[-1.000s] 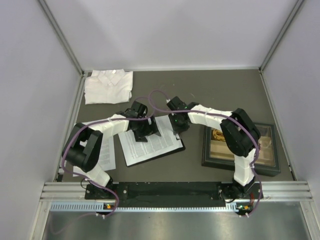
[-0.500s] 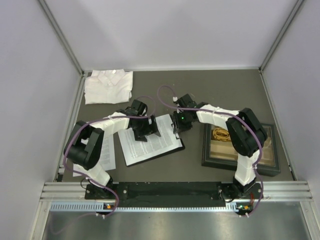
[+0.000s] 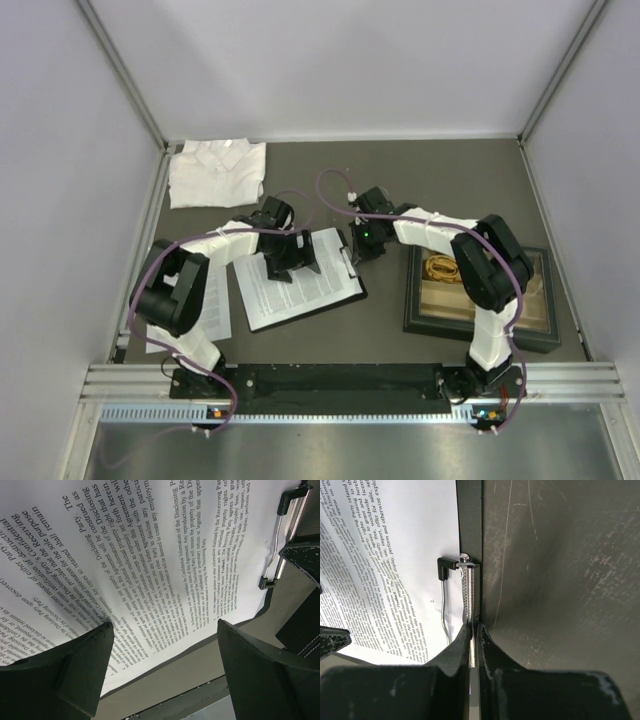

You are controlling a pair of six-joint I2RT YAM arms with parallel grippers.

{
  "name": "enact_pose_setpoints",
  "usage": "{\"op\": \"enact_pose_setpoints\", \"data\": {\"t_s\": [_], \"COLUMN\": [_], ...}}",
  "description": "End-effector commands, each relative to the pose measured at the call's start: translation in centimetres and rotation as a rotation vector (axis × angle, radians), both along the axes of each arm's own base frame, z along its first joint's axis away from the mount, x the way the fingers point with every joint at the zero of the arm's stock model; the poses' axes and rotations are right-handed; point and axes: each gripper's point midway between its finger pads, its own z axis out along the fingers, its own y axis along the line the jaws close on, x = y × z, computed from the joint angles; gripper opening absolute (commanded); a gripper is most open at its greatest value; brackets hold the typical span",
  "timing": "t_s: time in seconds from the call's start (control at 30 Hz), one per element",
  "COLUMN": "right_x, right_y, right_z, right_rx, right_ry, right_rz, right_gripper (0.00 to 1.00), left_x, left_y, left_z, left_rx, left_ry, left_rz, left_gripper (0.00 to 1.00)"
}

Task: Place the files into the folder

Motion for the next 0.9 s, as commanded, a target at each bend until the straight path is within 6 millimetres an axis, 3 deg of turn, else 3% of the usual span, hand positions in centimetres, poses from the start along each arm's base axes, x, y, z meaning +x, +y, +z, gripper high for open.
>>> {"op": "enact_pose_setpoints", "data": {"t_s": [0.0,0.1,0.13,0.17,0.27,0.37,0.47,0.6,0.63,0.7,0.73,0.77,0.8,0.83,0.87], "right_x": [-0.2,0.7,0.9,0.8,1.0,1.7,1.4,-0.3,-1.0,-2.8,-3.2,-4.1,-4.3,-4.1,-5.4], "right_y": [-0.5,-1.1,-0.9,-0.8,-0.8,-1.2,-0.6,4.5,7.3,11.0,13.7,15.2,16.6,18.3,20.3], "right_z": [-0.6,0.1,0.7,1.0,3.2,5.8,8.5,10.6,11.4,11.6,12.8,13.1,12.1,13.4,13.7], "right_rx": [-0.08,-0.127,-0.122,-0.122,-0.133,-0.177,-0.212,-0.075,0.014,0.149,0.227,0.265,0.265,0.298,0.327], "right_ry": [0.002,-0.026,-0.036,-0.047,-0.096,-0.18,-0.261,-0.291,-0.305,-0.23,-0.255,-0.241,-0.234,-0.26,-0.255], "right_rz": [0.008,0.005,0.01,0.017,0.017,0.002,0.007,0.067,0.098,0.126,0.154,0.166,0.177,0.189,0.225], "right_gripper": [0.0,0.04,0.07,0.17,0.32,0.45,0.6,0.73,0.73,0.75,0.75,0.76,0.76,0.77,0.77], "left_x": [-0.3,0.3,0.9,1.1,1.8,2.0,1.8,1.0,0.0,-0.8,-1.6,-1.5,-2.0,-2.4,-2.4], "left_y": [1.3,1.0,0.7,0.6,0.9,3.0,7.7,17.5,18.9,22.3,23.0,23.6,24.7,25.1,25.3], "left_z": [-2.4,-0.3,1.4,2.3,6.7,10.3,12.6,12.7,12.1,11.2,10.1,9.7,9.1,8.0,7.5], "left_rx": [0.056,0.037,0.018,0.01,-0.01,0.024,0.093,0.211,0.222,0.241,0.243,0.23,0.215,0.209,0.181], "left_ry": [-0.017,-0.055,-0.098,-0.118,-0.215,-0.294,-0.35,-0.368,-0.361,-0.335,-0.308,-0.304,-0.272,-0.239,-0.223], "left_rz": [-0.023,-0.028,-0.03,-0.029,-0.007,0.056,0.216,0.583,0.636,0.772,0.81,0.84,0.9,0.927,0.953], "left_gripper": [0.91,0.92,0.92,0.93,0.96,0.96,0.96,0.96,0.98,0.98,0.98,0.98,0.98,0.98,0.98]}}
